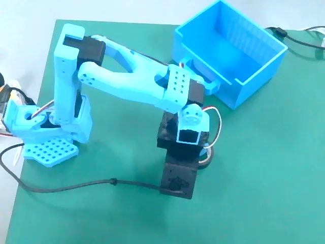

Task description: Put the tape in the box

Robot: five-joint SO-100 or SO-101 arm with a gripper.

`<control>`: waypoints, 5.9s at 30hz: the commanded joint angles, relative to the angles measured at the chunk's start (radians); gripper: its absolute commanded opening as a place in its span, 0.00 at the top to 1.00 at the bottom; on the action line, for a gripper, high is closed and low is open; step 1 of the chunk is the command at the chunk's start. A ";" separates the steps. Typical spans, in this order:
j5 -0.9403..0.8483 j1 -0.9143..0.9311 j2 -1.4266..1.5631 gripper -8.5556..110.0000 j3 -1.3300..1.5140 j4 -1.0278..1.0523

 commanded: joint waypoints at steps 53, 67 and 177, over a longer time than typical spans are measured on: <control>-0.043 0.044 0.376 0.93 -0.244 0.204; -0.034 -0.140 0.373 0.93 -0.538 0.261; 0.078 -0.643 -0.006 0.74 -0.634 -0.106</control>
